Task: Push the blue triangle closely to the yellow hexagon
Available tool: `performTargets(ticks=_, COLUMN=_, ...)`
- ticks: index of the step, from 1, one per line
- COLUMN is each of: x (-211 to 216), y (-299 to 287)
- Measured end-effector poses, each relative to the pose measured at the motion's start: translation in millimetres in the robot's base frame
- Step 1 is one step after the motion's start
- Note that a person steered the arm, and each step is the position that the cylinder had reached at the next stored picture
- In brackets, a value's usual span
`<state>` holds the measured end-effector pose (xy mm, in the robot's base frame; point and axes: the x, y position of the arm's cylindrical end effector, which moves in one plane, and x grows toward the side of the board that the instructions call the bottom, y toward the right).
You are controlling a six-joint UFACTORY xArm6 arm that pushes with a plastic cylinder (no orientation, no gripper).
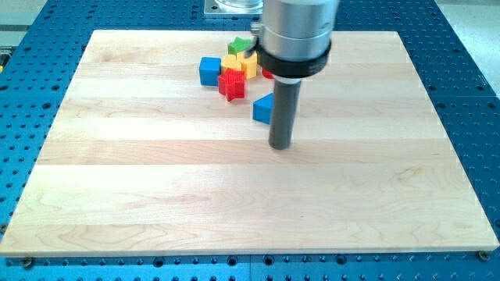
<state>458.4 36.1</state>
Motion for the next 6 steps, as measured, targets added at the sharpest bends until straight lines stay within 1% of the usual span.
performTargets(ticks=2, x=-93.4, y=-4.5)
performTargets(ticks=3, x=-96.0, y=-8.9)
performTargets(ticks=4, x=-88.9, y=-22.9)
performTargets(ticks=5, x=-67.1, y=-56.0)
performTargets(ticks=6, x=-88.5, y=-80.0)
